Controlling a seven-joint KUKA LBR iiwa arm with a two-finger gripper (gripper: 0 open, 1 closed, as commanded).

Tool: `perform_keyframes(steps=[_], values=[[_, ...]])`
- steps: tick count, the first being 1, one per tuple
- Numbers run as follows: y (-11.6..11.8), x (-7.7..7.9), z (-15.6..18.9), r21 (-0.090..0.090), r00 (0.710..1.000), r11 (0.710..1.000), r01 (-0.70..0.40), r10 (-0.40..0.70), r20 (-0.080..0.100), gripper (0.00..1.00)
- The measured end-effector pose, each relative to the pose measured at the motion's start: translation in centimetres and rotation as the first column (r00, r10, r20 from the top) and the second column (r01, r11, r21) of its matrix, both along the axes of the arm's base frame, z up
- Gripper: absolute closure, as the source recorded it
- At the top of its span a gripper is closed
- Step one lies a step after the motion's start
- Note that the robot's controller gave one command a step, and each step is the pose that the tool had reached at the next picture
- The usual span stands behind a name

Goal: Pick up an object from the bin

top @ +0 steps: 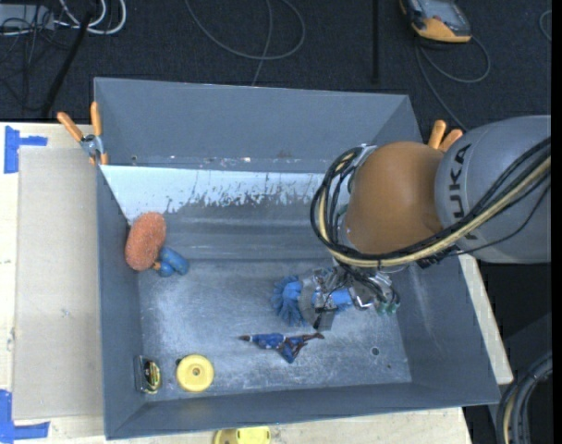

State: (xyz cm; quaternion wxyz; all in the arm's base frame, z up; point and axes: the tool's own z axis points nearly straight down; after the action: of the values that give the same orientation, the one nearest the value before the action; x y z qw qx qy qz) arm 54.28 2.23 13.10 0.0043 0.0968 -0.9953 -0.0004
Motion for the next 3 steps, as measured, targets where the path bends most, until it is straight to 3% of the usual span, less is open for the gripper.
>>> perform_keyframes(steps=[1,2,3], values=[[0.5,-0.2,4.8,0.000,1.000,1.000,0.004,-0.004,0.001,1.00],[0.4,-1.9,6.7,0.002,0.990,0.990,0.141,-0.141,0.015,1.00],[0.0,-3.0,10.0,-0.002,0.988,0.988,0.155,-0.155,-0.002,1.00]])
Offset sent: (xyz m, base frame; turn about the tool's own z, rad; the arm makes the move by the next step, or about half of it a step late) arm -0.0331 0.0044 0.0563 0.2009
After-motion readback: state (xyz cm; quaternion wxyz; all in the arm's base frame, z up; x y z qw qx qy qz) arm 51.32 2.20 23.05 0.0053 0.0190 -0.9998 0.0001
